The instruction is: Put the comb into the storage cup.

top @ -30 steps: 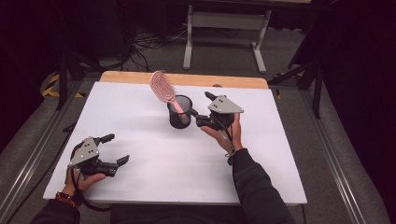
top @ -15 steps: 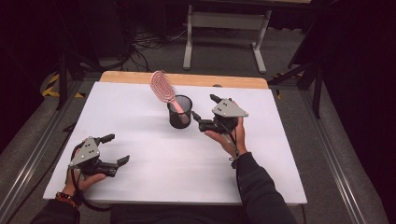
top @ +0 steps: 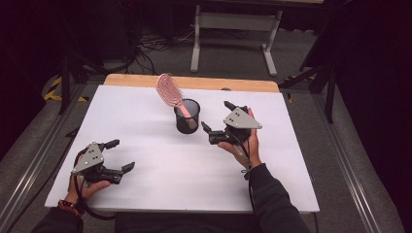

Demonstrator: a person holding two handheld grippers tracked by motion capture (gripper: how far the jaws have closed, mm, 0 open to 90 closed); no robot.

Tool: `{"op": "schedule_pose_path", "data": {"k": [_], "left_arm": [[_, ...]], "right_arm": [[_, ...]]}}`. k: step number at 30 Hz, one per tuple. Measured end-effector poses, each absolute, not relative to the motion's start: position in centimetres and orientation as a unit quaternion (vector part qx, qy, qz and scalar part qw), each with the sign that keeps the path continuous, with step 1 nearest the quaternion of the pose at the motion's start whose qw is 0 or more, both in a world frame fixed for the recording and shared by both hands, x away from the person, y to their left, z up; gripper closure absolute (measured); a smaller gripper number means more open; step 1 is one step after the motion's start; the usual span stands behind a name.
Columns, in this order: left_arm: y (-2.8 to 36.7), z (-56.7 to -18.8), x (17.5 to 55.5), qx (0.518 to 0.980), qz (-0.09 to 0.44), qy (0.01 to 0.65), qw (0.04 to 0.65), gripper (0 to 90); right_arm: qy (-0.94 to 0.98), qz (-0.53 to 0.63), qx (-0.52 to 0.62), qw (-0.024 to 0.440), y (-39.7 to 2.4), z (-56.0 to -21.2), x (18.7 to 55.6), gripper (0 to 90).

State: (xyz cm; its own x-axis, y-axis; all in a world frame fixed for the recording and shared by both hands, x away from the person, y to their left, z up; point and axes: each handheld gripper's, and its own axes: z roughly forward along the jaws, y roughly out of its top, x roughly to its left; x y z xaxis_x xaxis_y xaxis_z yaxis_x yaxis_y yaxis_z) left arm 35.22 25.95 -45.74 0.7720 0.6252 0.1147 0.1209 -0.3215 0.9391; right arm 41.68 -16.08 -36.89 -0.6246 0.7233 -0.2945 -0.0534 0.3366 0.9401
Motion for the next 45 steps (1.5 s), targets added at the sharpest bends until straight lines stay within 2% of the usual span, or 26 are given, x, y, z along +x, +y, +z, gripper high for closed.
{"op": "schedule_pose_path", "data": {"k": [8, 14, 45], "left_arm": [[26.0, -45.7, 35.2, 0.776, 0.239, 0.239, 0.532, 6.9], [26.0, -45.7, 35.2, 0.777, 0.240, 0.238, 0.532, 6.9], [25.8, -45.6, 35.0, 0.780, 0.242, 0.232, 0.528, 6.9]], "right_arm": [[0.736, 0.516, 0.217, 0.380, -16.5, -36.9, 40.5, 4.1], [0.732, 0.528, 0.222, 0.369, -17.1, -36.7, 39.9, 5.4], [0.743, 0.508, 0.206, 0.384, -19.1, -36.6, 36.7, 6.5]]}}
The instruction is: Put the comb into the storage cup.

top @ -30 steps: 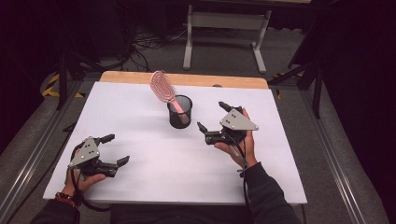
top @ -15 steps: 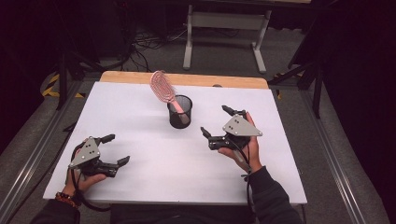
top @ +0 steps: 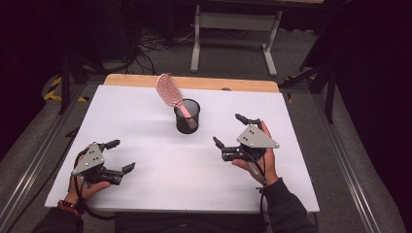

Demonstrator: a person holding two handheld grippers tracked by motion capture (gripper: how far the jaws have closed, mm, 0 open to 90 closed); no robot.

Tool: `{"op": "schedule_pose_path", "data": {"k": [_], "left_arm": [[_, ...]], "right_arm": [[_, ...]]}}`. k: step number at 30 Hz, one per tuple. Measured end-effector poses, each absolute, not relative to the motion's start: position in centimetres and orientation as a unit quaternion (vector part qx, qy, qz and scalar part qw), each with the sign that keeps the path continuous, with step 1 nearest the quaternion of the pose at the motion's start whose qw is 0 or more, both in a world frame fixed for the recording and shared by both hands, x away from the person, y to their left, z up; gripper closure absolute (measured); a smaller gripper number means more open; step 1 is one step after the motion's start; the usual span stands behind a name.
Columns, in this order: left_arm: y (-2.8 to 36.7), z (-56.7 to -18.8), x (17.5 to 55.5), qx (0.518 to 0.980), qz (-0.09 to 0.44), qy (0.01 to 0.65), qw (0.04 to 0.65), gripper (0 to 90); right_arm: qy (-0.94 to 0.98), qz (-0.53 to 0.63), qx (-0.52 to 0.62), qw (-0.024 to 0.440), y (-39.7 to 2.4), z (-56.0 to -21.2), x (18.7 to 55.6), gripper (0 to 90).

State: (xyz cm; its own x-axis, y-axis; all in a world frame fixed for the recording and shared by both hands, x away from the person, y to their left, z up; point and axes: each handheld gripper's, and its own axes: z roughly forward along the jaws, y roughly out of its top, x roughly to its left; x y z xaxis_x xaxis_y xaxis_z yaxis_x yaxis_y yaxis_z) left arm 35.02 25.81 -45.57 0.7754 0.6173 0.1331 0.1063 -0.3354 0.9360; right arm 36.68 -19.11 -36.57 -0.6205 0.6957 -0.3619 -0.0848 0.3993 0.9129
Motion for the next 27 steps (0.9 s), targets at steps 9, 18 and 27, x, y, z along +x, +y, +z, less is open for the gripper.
{"op": "schedule_pose_path", "data": {"k": [9, 18, 27], "left_arm": [[25.7, -45.6, 35.0, 0.780, 0.241, 0.232, 0.529, 6.9], [25.7, -45.6, 35.0, 0.780, 0.241, 0.232, 0.529, 6.9], [25.6, -45.6, 35.0, 0.781, 0.241, 0.231, 0.528, 6.9]], "right_arm": [[0.746, 0.504, 0.206, 0.383, -19.7, -37.1, 35.6, 6.5], [0.754, 0.500, 0.203, 0.375, -20.9, -38.7, 35.0, 6.5], [0.765, 0.490, 0.205, 0.365, -22.0, -40.5, 34.4, 6.7]]}}
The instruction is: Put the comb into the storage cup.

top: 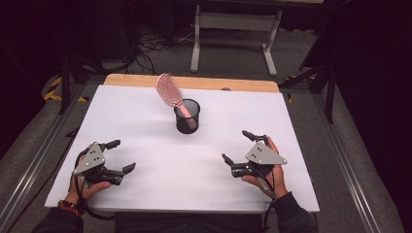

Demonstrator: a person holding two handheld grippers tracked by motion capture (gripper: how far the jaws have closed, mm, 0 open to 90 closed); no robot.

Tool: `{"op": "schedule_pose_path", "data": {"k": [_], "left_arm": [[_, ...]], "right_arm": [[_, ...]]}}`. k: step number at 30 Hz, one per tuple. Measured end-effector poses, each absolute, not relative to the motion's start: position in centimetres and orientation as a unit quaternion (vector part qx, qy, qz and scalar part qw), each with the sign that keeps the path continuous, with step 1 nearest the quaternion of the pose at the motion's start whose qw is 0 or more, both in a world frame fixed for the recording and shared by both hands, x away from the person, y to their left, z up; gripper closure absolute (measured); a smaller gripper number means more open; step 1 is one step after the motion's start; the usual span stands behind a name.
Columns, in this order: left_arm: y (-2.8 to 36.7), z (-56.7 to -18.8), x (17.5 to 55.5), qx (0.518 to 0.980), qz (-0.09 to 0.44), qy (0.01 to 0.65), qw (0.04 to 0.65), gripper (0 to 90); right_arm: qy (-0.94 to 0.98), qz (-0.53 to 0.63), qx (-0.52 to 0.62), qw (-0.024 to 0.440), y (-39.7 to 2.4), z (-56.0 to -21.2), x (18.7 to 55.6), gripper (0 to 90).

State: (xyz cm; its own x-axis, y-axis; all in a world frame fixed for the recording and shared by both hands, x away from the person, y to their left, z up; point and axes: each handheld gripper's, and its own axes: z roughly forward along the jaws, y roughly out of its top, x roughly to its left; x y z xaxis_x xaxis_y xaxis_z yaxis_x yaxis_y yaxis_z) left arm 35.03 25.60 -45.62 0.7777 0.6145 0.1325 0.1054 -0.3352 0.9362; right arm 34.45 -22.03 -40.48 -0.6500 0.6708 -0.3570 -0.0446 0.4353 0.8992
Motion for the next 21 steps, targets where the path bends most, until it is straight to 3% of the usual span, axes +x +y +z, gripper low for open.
{"op": "schedule_pose_path", "data": {"k": [15, 21], "left_arm": [[25.3, -45.8, 35.1, 0.786, 0.238, 0.226, 0.523, 6.9], [25.1, -45.8, 35.1, 0.788, 0.235, 0.225, 0.523, 6.9]], "right_arm": [[0.769, 0.479, 0.224, 0.359, -24.5, -43.1, 33.7, 6.8], [0.761, 0.471, 0.233, 0.381, -25.5, -43.9, 33.3, 7.6]]}}
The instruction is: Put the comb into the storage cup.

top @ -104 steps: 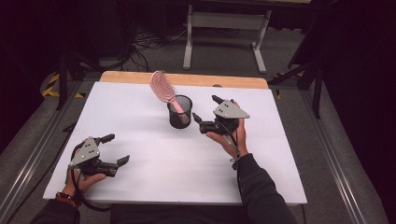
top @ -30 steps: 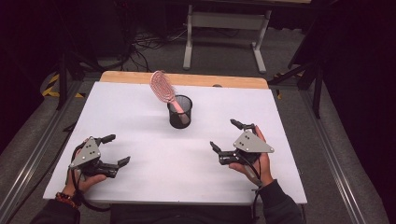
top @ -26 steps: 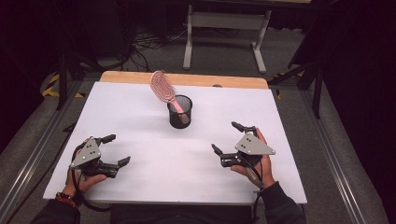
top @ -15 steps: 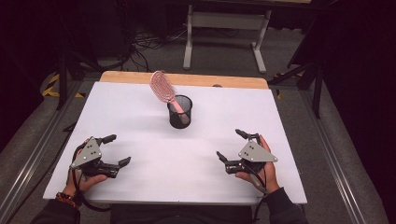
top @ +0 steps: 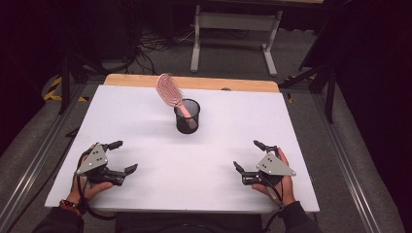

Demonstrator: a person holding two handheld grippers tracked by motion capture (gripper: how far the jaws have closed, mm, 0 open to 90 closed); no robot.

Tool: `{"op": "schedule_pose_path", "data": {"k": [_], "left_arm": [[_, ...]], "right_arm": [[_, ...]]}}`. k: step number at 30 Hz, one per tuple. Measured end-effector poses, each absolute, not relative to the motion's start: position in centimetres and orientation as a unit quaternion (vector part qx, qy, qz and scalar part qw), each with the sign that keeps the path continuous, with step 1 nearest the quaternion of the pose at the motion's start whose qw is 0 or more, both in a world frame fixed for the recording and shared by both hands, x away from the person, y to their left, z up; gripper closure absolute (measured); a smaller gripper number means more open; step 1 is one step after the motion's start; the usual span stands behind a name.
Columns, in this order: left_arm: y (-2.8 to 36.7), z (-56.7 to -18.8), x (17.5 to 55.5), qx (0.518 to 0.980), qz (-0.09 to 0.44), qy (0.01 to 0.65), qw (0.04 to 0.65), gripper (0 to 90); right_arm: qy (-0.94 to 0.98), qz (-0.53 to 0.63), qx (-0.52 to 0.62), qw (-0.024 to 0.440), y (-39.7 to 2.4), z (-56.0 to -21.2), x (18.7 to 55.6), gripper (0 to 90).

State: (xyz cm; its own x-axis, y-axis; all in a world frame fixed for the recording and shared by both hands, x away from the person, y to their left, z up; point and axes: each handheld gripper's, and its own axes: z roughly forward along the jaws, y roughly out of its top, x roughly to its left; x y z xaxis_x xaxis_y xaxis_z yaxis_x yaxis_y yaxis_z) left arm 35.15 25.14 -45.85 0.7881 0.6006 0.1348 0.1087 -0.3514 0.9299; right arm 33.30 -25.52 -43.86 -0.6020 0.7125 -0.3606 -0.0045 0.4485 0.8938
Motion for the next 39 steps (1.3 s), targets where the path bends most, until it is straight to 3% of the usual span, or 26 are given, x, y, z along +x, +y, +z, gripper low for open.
{"op": "schedule_pose_path", "data": {"k": [20, 39], "left_arm": [[25.5, -45.6, 35.5, 0.783, 0.243, 0.228, 0.524, 6.7], [25.6, -45.6, 35.3, 0.781, 0.246, 0.228, 0.528, 6.6]], "right_arm": [[0.764, 0.463, 0.278, 0.352, -27.9, -45.9, 34.1, 5.3], [0.758, 0.470, 0.268, 0.363, -27.3, -45.2, 33.5, 5.4]]}}
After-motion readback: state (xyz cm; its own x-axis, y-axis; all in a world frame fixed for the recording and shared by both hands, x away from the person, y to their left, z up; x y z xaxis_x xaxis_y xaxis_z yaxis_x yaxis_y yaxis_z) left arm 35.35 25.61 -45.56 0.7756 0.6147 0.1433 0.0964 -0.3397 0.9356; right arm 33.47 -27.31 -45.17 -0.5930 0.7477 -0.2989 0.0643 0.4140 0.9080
